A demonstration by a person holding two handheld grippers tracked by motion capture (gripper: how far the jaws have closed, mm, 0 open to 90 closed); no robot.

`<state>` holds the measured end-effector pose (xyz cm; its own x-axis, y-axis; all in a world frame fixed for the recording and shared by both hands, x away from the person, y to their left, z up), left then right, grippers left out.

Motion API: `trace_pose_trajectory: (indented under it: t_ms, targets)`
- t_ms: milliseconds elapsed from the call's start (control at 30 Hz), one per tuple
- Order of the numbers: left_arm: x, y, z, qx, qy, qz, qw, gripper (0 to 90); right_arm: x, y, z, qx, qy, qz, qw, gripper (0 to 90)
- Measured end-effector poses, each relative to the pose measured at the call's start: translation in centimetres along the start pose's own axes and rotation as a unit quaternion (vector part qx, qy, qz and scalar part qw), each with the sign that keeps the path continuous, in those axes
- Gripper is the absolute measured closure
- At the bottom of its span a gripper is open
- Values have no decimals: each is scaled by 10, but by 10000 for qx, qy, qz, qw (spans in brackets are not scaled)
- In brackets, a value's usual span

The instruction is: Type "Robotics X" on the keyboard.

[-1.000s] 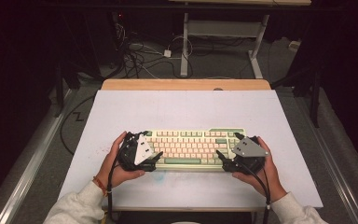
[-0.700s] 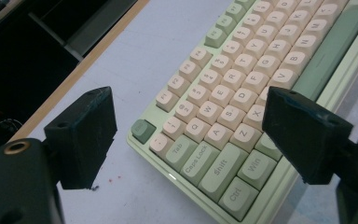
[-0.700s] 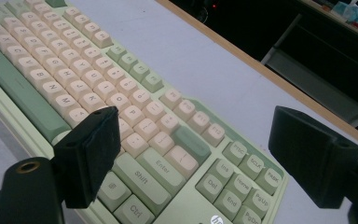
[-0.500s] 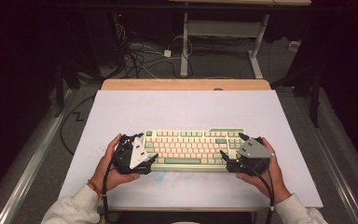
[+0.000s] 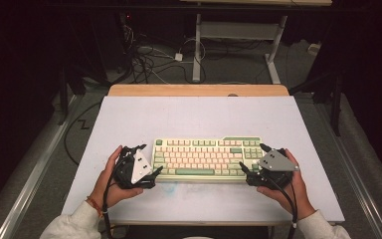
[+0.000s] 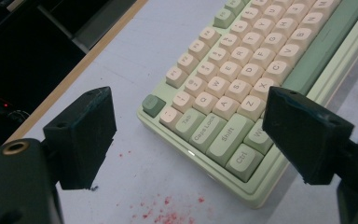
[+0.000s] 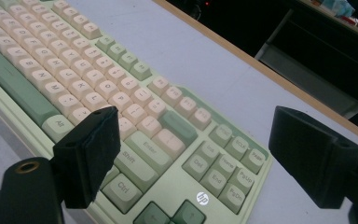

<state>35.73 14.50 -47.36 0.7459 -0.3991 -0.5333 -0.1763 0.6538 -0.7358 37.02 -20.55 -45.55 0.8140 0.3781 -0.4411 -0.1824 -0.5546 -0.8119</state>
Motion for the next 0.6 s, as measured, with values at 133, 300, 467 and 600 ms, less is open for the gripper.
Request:
trace_pose_trajectory:
  t_ms: [133, 300, 467, 600]
  targets:
    - [-3, 4, 1, -30, -26, 14, 10000, 160, -3, 3, -2, 23, 20, 6, 10000, 170]
    - [-7, 10, 2, -48, -48, 30, 10000, 160, -6, 6, -4, 40, 44, 20, 10000, 169]
    - [-10, 18, 2, -112, -51, 72, 9999, 160, -10, 10, -7, 67, 105, 43, 9999, 169]
    - [-12, 23, 2, -111, -97, 116, 9998, 160, -12, 14, -9, 92, 148, 71, 9998, 169]
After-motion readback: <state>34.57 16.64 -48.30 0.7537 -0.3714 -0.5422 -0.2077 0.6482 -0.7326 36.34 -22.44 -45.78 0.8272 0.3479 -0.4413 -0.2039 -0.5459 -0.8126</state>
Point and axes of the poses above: each handheld gripper's, and its own axes: x roughly forward along the jaws, y roughly out of its underside, z roughly to its left, the point moved 6 cm from there along x, roughly forward along the jaws, and after that the axes turned 1 degree about -x, right-handed, at the moved point
